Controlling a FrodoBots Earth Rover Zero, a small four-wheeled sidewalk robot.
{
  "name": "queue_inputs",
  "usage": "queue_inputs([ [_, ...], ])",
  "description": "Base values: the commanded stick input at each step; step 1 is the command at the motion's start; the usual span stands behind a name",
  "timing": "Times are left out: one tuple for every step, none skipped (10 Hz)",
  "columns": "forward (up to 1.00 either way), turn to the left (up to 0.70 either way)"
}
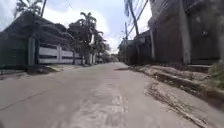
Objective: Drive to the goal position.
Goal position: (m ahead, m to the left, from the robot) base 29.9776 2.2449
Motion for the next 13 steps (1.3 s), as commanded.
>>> queue_inputs([
  [1.0, 0.0],
  [1.0, 0.0],
  [1.0, 0.0],
  [1.0, 0.0],
  [1.0, 0.0],
  [1.0, 0.0],
  [1.0, 0.0],
  [1.0, 0.0],
  [1.0, 0.0],
  [1.0, 0.0],
  [1.0, 0.0],
  [1.0, 0.0],
  [1.0, 0.0],
])
